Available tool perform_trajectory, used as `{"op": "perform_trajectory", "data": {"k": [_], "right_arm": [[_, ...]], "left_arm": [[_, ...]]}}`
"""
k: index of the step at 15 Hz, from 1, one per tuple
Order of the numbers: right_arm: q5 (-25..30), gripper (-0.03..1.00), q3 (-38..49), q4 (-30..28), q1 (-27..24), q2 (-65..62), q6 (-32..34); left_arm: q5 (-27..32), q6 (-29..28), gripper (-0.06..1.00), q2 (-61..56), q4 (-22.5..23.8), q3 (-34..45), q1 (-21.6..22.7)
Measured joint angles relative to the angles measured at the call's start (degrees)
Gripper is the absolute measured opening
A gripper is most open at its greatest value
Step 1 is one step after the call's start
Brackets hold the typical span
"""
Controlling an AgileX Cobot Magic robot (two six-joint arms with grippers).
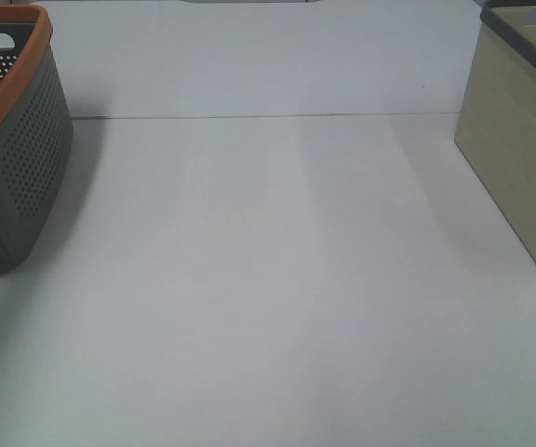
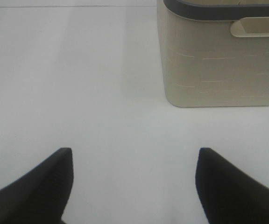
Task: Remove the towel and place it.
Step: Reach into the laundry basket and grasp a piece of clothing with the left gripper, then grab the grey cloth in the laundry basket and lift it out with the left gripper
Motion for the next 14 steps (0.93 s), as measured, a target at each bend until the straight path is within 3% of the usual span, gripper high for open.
{"op": "perform_trajectory", "data": {"k": [3, 7, 14], "right_arm": [[0.00, 0.73, 0.00, 0.00, 0.00, 0.00, 0.00], [0.00, 0.73, 0.00, 0.00, 0.00, 0.00, 0.00], [0.00, 0.73, 0.00, -0.46, 0.00, 0.00, 0.63]], "left_arm": [[-1.78, -2.69, 0.70, 3.78, 0.29, -2.01, 0.00], [-4.18, -8.48, 0.69, 7.28, 4.24, -4.93, 0.00], [-4.70, -13.46, 0.64, 10.08, 4.81, -4.98, 0.00]]}}
